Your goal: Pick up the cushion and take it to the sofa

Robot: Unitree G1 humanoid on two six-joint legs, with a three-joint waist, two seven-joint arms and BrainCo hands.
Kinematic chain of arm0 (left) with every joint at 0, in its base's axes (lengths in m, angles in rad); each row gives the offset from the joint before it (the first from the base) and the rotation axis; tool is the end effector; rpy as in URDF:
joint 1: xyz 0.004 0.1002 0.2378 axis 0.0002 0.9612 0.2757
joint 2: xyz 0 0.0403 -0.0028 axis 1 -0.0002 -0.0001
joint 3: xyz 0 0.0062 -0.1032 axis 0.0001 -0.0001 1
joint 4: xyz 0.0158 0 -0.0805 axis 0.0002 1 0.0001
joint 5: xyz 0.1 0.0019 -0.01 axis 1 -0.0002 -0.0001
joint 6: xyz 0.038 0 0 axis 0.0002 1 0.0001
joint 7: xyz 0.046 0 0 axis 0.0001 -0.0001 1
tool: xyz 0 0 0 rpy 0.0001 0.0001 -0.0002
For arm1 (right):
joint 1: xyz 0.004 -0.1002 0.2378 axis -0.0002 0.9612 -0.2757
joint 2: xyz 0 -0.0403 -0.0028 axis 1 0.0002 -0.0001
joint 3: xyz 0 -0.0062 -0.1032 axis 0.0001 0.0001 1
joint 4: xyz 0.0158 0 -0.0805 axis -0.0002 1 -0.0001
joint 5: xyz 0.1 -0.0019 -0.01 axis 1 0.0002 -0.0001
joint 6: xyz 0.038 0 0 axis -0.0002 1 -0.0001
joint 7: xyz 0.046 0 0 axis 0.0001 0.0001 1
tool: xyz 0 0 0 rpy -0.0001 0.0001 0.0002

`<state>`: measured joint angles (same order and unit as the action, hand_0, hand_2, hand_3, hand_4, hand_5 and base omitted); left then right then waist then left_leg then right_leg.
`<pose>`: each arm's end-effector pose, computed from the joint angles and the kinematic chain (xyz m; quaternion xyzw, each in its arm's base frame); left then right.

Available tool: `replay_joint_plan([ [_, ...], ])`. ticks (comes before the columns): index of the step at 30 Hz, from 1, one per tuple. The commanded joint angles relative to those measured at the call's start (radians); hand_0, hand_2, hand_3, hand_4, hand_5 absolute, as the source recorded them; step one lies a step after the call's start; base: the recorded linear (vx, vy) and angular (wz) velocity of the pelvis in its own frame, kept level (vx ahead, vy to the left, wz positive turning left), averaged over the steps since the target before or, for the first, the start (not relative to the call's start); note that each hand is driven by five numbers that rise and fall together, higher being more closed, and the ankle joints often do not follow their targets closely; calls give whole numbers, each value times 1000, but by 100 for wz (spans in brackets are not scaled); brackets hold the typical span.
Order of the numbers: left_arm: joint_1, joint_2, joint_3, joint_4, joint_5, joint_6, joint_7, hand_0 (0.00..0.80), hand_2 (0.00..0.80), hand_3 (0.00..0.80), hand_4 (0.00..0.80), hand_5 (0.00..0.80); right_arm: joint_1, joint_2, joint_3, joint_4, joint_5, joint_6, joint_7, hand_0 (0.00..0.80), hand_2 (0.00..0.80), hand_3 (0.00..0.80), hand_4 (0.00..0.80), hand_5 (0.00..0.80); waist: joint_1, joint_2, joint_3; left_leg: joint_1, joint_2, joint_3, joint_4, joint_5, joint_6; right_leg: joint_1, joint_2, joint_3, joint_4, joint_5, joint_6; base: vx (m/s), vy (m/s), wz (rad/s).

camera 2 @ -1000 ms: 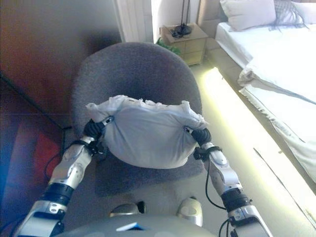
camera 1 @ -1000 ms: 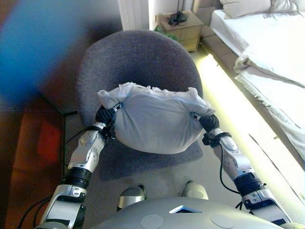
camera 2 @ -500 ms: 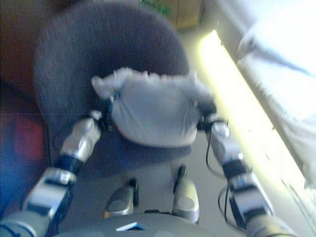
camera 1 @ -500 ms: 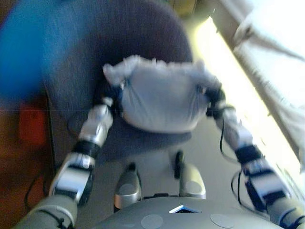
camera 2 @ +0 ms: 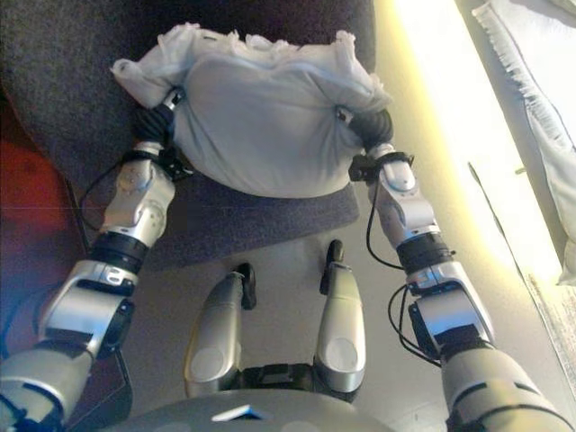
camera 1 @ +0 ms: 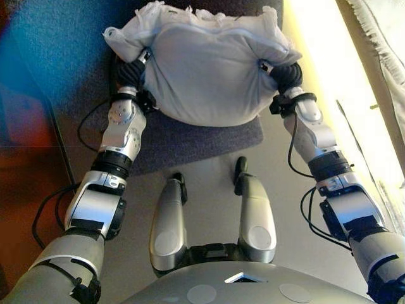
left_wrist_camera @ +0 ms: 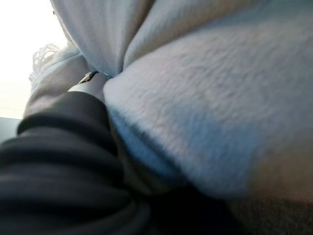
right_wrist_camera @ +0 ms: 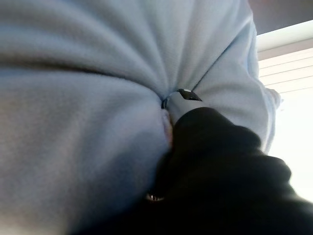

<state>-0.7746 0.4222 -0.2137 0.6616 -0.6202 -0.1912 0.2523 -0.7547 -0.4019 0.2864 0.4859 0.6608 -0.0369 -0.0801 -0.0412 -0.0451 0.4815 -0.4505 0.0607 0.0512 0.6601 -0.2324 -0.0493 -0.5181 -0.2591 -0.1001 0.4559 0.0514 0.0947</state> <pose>0.3342 0.1893 0.1450 -0.0662 -0.1167 0.0784 0.9879 0.3279 -0.1581 0.1515 0.0620 -0.0895 0.0874 0.9902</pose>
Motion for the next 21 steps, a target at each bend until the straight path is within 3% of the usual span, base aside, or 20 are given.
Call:
replay_joint_plan([
  [1, -174, -7, -39, -9, -1, -48, 22, 800, 800, 800, 800, 800, -113, 76, 110, -75, 28, -15, 74, 800, 800, 800, 800, 800, 11, 30, -10, 55, -17, -5, -93, 8, -5, -11, -36, 44, 61, -35, 93, 0, 0, 0],
  [6, -274, 22, -50, 38, -29, -63, 72, 800, 800, 800, 800, 800, -192, 67, 122, -34, 62, 5, 81, 800, 800, 800, 800, 800, 9, 44, -1, 50, -23, -5, -106, 14, -12, -20, -41, 37, 54, -35, 97, 2, 10, 2],
  [15, -461, 85, -148, 150, 29, -39, 133, 800, 800, 800, 800, 800, -316, 69, 128, 78, 187, -40, 54, 800, 800, 800, 800, 800, 6, 57, -14, 44, -23, -4, -152, 41, -24, -32, -42, 22, 17, -21, 102, 4, -10, 2],
  [21, -550, 110, -186, 149, -77, -26, 118, 800, 800, 800, 800, 800, -352, 47, 137, 99, 226, -23, 62, 800, 800, 800, 800, 800, -4, 71, -21, 57, -25, -1, -177, 47, -27, -25, -36, 19, -4, -24, 101, 40, 12, 0],
])
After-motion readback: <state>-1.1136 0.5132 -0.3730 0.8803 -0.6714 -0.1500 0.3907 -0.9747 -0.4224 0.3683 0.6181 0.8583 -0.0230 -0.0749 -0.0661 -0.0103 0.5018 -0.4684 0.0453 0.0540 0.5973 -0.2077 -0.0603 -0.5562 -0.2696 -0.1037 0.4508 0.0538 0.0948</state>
